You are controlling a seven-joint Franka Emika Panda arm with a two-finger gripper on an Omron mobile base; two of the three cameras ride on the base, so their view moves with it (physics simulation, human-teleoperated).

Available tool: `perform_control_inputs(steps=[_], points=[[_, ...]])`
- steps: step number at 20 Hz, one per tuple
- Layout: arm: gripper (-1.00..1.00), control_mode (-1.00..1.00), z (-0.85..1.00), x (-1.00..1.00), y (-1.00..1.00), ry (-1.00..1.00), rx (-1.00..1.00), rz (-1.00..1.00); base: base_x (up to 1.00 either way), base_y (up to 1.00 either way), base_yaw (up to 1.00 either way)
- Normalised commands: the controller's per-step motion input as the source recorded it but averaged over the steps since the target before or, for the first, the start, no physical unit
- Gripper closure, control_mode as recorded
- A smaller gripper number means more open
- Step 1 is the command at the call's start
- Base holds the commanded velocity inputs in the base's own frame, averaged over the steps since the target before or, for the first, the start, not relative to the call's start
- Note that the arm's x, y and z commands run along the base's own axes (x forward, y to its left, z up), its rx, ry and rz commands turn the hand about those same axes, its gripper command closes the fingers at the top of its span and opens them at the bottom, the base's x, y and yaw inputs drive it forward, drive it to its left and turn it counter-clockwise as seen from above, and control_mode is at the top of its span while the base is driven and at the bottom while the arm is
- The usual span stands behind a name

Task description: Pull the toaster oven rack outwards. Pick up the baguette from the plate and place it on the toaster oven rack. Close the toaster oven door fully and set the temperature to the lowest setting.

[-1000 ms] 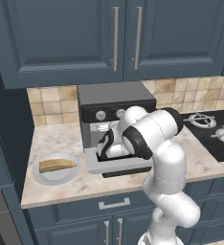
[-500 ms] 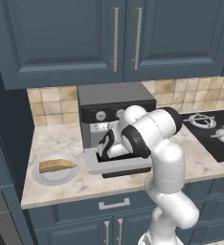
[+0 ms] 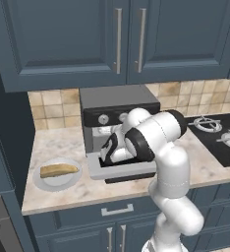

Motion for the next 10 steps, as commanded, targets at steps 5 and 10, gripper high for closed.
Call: perform_control_inputs(steps=[5,10], points=[[-1.0,-1.0,-1.0,-0.49,0.0,0.4,-0.05,0.0,0.0,0.0,0.0],[-1.0,-1.0,-1.0,-0.95,0.0,0.5,-0.11,0.0,0.0,0.0,0.0]])
